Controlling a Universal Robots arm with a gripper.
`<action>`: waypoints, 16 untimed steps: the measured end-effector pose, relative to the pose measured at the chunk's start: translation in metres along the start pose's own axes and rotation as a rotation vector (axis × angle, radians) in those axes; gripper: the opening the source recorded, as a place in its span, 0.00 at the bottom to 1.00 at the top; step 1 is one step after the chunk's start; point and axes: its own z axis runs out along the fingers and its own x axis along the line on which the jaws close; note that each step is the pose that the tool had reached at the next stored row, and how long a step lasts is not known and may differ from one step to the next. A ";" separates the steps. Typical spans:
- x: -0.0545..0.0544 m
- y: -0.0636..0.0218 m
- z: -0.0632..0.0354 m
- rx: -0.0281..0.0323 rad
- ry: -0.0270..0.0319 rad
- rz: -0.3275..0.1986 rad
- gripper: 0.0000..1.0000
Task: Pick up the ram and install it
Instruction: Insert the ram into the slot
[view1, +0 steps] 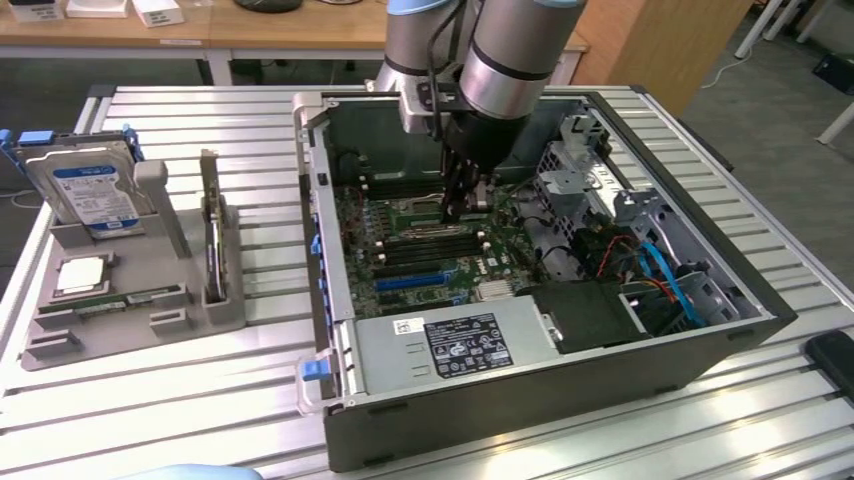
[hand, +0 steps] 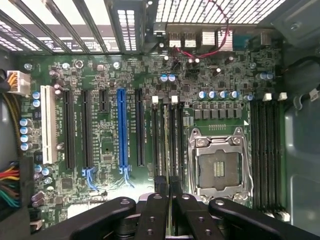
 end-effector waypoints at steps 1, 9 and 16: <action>0.000 -0.0001 0.0018 0.0001 0.0000 0.000 0.13; 0.001 -0.0010 0.0134 0.0012 0.0003 -0.002 0.13; 0.001 -0.0012 0.0156 0.0013 0.0020 -0.002 0.13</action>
